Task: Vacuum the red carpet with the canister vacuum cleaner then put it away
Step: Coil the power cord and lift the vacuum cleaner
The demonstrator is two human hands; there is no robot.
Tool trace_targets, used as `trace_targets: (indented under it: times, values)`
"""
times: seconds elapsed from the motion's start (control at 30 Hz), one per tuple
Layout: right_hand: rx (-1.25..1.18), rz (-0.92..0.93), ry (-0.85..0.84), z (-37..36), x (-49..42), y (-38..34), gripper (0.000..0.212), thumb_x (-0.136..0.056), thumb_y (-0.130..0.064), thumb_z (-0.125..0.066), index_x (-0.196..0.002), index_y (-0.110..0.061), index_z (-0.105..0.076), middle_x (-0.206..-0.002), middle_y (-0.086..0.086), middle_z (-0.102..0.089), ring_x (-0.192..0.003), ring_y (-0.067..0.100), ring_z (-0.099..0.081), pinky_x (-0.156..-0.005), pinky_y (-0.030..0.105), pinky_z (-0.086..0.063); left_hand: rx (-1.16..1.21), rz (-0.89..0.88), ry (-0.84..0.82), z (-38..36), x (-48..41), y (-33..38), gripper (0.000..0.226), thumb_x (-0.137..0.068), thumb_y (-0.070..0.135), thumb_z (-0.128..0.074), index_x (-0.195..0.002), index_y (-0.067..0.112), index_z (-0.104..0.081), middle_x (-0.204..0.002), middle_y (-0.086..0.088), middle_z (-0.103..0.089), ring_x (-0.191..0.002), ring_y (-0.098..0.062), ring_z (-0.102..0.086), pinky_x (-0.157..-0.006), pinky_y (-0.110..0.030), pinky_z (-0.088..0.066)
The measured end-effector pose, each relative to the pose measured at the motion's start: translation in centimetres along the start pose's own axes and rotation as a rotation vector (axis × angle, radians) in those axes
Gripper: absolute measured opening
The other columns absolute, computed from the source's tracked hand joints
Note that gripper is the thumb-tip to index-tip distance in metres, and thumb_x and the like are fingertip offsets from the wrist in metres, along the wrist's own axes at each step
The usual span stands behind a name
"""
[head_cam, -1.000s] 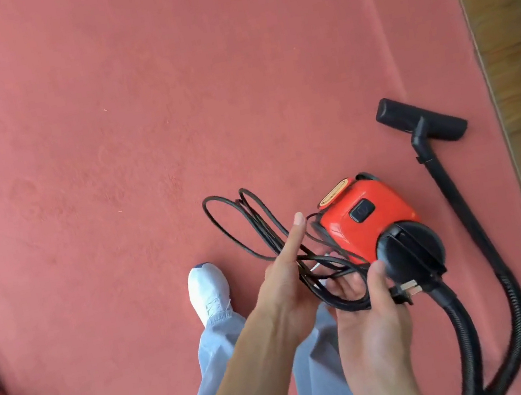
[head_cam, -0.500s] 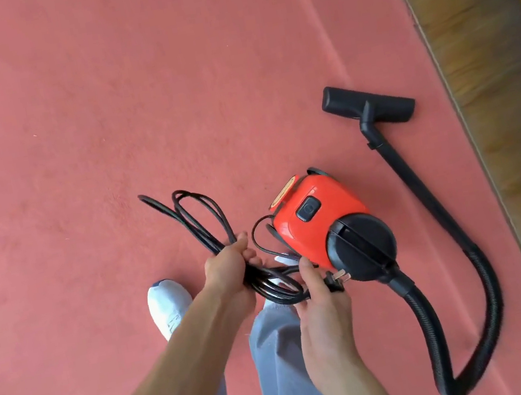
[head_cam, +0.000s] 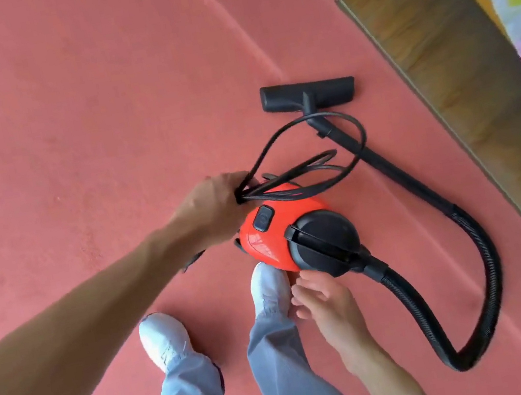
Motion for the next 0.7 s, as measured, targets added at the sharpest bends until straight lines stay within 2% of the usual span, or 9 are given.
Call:
trace_targets:
  times: [0.1,0.17,0.23,0.3,0.37,0.47,0.57,0.63,0.7]
  values:
    - [0.209,0.202,-0.053,-1.8,-1.1,-2.9,0.060,-0.081,-0.026,-0.068,-0.137,-0.027,-0.046,-0.134,-0.014,-0.050,-0.120,0.005,-0.054,-0.104,0.036,-0.045,-0.031,-0.139,-0.072,0.6,-0.6,4.2,0.021,-0.096,0.021,-0.065,-0.080,0.034,-0.060,-0.058,0.010,-0.050,-0.048,0.002,-0.049,-0.047,-0.014,-0.034]
    - [0.233,0.321,-0.032,-3.8,-2.1,-5.7,0.082,-0.079,-0.024,-0.071,-0.150,-0.023,-0.029,-0.142,-0.011,-0.038,-0.131,0.006,-0.040,-0.111,0.027,-0.035,0.139,-0.170,-0.107,1.5,-1.1,5.9,0.015,-0.097,0.021,-0.065,-0.083,0.026,-0.062,-0.053,0.010,-0.043,-0.040,0.000,-0.041,-0.044,-0.014,-0.032]
    - [0.147,0.389,-0.017,-6.0,-3.2,-8.8,0.094,-0.079,-0.018,-0.074,-0.155,-0.019,-0.018,-0.146,-0.009,-0.032,-0.133,0.004,-0.032,-0.113,0.018,-0.027,0.386,-0.176,-0.178,2.3,-1.2,7.2,0.010,-0.099,0.022,-0.063,-0.090,0.018,-0.061,-0.050,0.013,-0.035,-0.040,-0.004,-0.031,-0.043,-0.019,-0.030]
    - [0.064,0.383,-0.033,-8.4,-5.0,-11.2,0.098,-0.077,-0.019,-0.076,-0.155,-0.018,-0.017,-0.154,-0.002,-0.030,-0.140,0.010,-0.030,-0.117,0.024,-0.023,0.554,-0.184,-0.249,3.0,-1.5,8.4,0.007,-0.099,0.024,-0.060,-0.096,0.017,-0.060,-0.050,0.012,-0.028,-0.042,-0.008,-0.023,-0.041,-0.019,-0.024]
    - [0.018,0.351,-0.063,-10.4,-6.6,-12.5,0.087,-0.075,-0.026,-0.076,-0.151,-0.020,-0.033,-0.145,0.001,-0.048,-0.132,0.015,-0.044,-0.114,0.031,-0.032,0.669,-0.165,-0.307,3.7,-1.6,9.0,0.013,-0.098,0.028,-0.058,-0.105,0.017,-0.059,-0.054,0.008,-0.021,-0.046,-0.010,-0.017,-0.041,-0.018,-0.020]
    - [0.005,0.269,-0.113,-12.0,-7.6,-11.7,0.054,-0.075,-0.042,-0.065,-0.125,-0.020,-0.063,-0.119,-0.002,-0.069,-0.112,0.015,-0.063,-0.102,0.039,-0.047,0.795,-0.182,-0.331,5.8,-2.7,9.3,0.012,-0.102,0.030,-0.053,-0.104,0.020,-0.059,-0.058,0.006,-0.016,-0.050,-0.011,-0.013,-0.040,-0.016,-0.020]
    - [0.007,0.222,-0.136,-12.7,-7.4,-9.7,0.020,-0.088,-0.031,-0.061,-0.093,-0.016,-0.073,-0.099,0.003,-0.075,-0.097,0.018,-0.068,-0.094,0.041,-0.051,0.926,-0.121,-0.275,8.2,-3.6,7.3,0.013,-0.103,0.032,-0.052,-0.101,0.023,-0.062,-0.059,0.006,-0.017,-0.049,-0.009,-0.017,-0.039,-0.016,-0.021]
    - [-0.050,0.231,-0.024,-10.8,-7.0,-8.9,0.023,-0.094,-0.028,-0.058,-0.078,-0.016,-0.070,-0.082,-0.001,-0.073,-0.080,0.012,-0.068,-0.084,0.035,-0.053,0.861,-0.066,-0.201,8.9,-4.6,5.6,0.012,-0.103,0.031,-0.054,-0.102,0.022,-0.063,-0.056,0.007,-0.019,-0.047,-0.008,-0.017,-0.038,-0.016,-0.021]
    - [-0.146,0.215,0.109,-8.2,-6.9,-7.5,0.025,-0.095,-0.028,-0.061,-0.077,-0.013,-0.070,-0.069,-0.008,-0.068,-0.064,0.000,-0.062,-0.067,0.023,-0.047,0.600,-0.034,-0.158,8.4,-5.2,3.8,0.013,-0.101,0.028,-0.059,-0.105,0.017,-0.065,-0.051,0.009,-0.024,-0.042,-0.007,-0.020,-0.037,-0.017,-0.022]
Point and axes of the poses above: each hand's wrist, its own x-axis away from the middle knuckle, its own z-axis out of the back of the hand, y = z × x, the point moved 10 cm from there along -x, towards the middle knuckle
